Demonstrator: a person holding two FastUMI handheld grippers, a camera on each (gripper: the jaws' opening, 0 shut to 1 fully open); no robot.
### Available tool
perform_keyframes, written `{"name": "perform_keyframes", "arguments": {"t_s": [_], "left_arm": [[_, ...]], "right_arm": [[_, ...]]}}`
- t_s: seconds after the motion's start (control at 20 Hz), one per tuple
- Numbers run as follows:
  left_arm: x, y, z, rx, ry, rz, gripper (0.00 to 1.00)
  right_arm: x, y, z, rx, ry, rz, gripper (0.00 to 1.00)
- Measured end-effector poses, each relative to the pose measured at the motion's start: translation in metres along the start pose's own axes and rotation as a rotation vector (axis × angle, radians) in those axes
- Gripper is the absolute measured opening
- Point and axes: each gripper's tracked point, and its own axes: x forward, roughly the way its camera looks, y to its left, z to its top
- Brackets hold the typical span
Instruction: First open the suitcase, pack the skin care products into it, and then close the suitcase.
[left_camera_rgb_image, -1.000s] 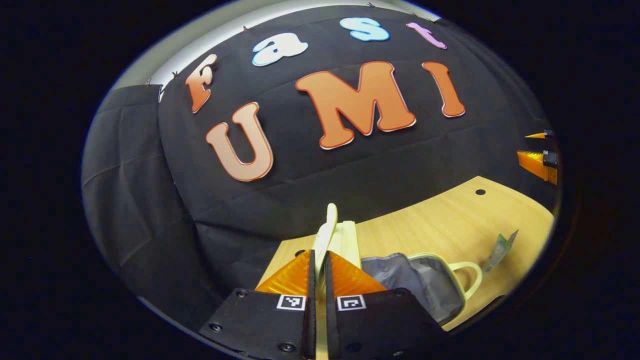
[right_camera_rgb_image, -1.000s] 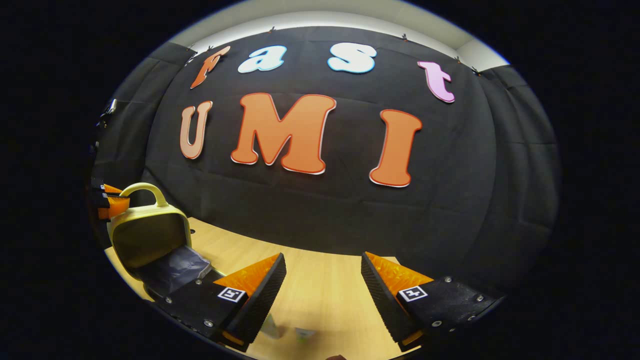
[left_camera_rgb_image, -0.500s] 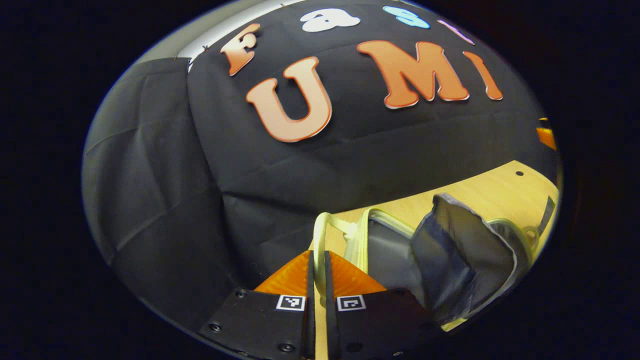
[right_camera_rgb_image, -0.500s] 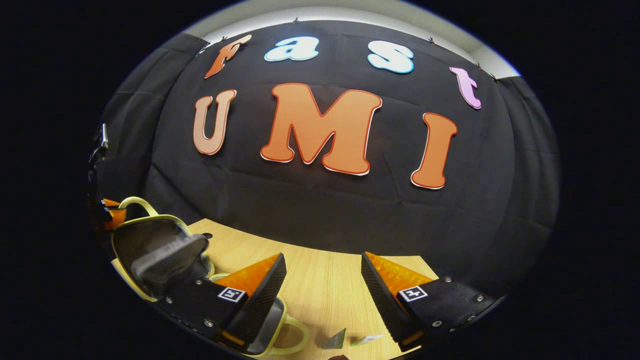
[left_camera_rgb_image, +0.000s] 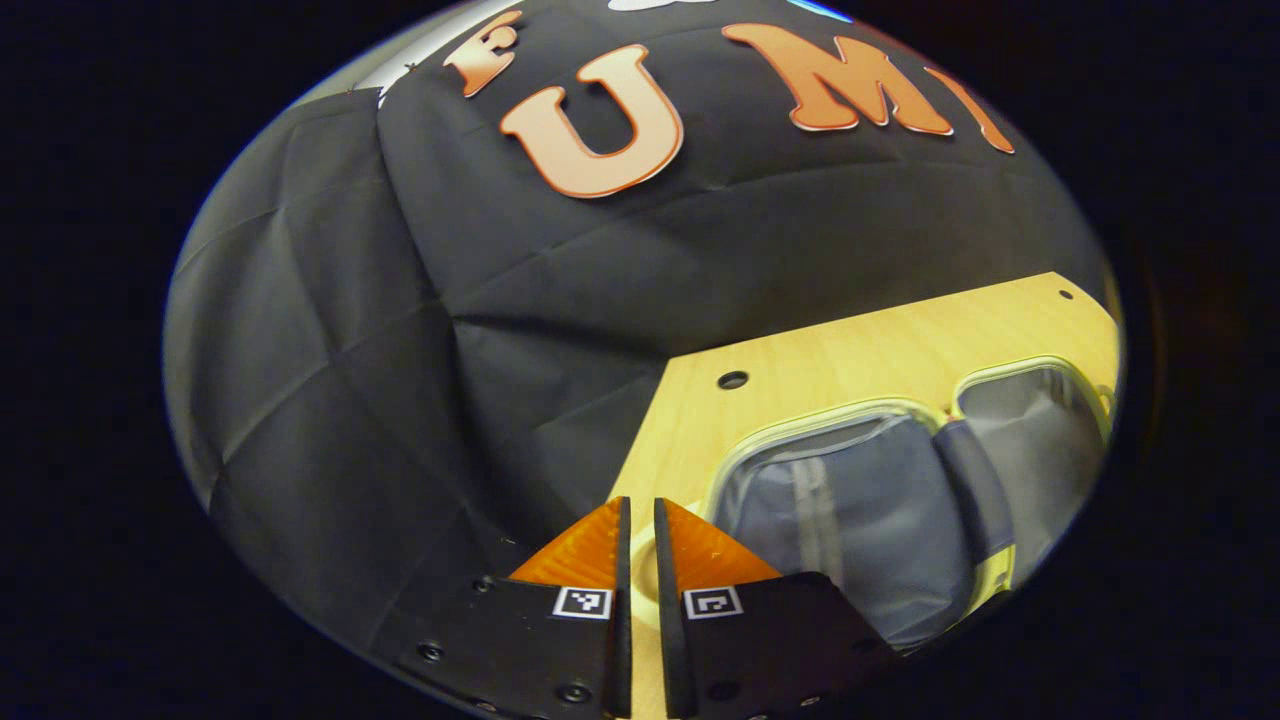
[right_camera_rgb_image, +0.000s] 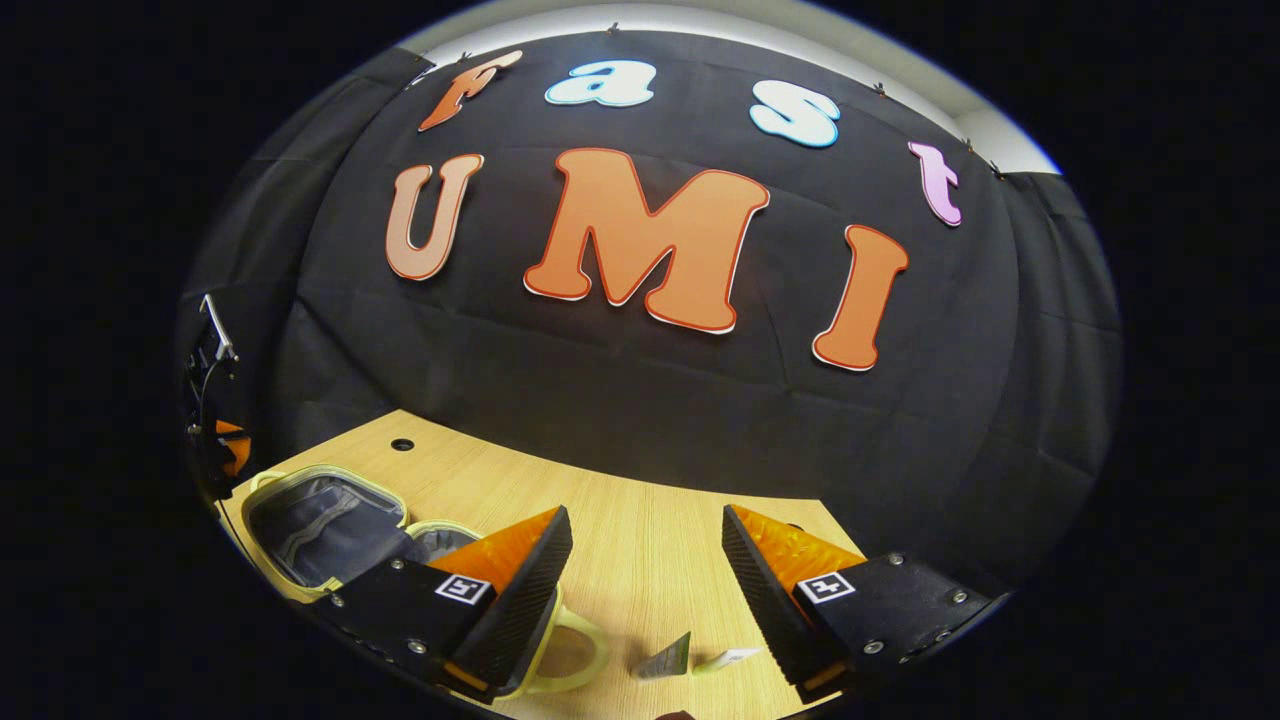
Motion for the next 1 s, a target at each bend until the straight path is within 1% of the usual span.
{"name": "perform_keyframes", "arguments": {"t_s": [0.05,0.1,0.15,0.25,0.3,0.35,0.4,0.45,0.55,0.6,0.65,0.7,0.8,0.85,0.9,1.0], "left_arm": [[0.004,-0.006,0.006,-0.001,-0.033,-0.027,0.31],[0.007,-0.015,0.013,-0.003,-0.066,-0.055,0.27],[0.008,-0.022,0.017,0.001,-0.078,-0.076,0.35],[0.002,-0.036,0.028,0.004,-0.113,-0.114,0.36],[0.000,-0.046,0.033,-0.001,-0.129,-0.140,0.41],[-0.004,-0.057,0.040,-0.003,-0.152,-0.170,0.51],[-0.005,-0.066,0.044,-0.008,-0.164,-0.198,0.57],[-0.008,-0.077,0.046,-0.012,-0.171,-0.233,0.55],[-0.020,-0.099,0.057,-0.018,-0.199,-0.310,0.78],[-0.021,-0.110,0.061,-0.021,-0.213,-0.344,0.80],[-0.023,-0.119,0.065,-0.027,-0.221,-0.375,0.88],[-0.028,-0.129,0.067,-0.036,-0.224,-0.406,0.90],[-0.041,-0.152,0.071,-0.060,-0.232,-0.491,0.95],[-0.047,-0.165,0.079,-0.083,-0.254,-0.550,0.99],[-0.050,-0.179,0.085,-0.090,-0.260,-0.593,0.99],[-0.061,-0.197,0.082,-0.076,-0.255,-0.668,0.99]], "right_arm": [[-0.002,-0.004,0.000,0.008,-0.005,-0.005,0.96],[-0.003,-0.010,-0.002,0.013,-0.010,-0.006,0.96],[-0.004,-0.017,-0.003,0.006,-0.015,-0.007,0.95],[-0.005,-0.036,-0.009,-0.013,-0.023,-0.013,0.96],[-0.005,-0.046,-0.015,-0.014,-0.012,-0.015,0.95],[-0.006,-0.055,-0.020,-0.013,-0.005,-0.017,0.96],[-0.008,-0.064,-0.024,-0.011,-0.001,-0.023,0.96],[-0.010,-0.073,-0.028,-0.007,0.002,-0.027,0.96],[-0.015,-0.094,-0.040,0.002,0.012,-0.029,0.96],[-0.018,-0.103,-0.044,0.003,0.015,-0.035,0.96],[-0.020,-0.113,-0.048,0.002,0.019,-0.045,0.95],[-0.023,-0.122,-0.051,0.004,0.023,-0.050,0.96],[-0.026,-0.137,-0.058,0.012,0.035,-0.057,0.96],[-0.028,-0.146,-0.062,0.018,0.041,-0.066,0.96],[-0.031,-0.153,-0.065,0.021,0.042,-0.067,0.96],[-0.036,-0.165,-0.067,0.015,0.043,-0.084,0.96]]}}
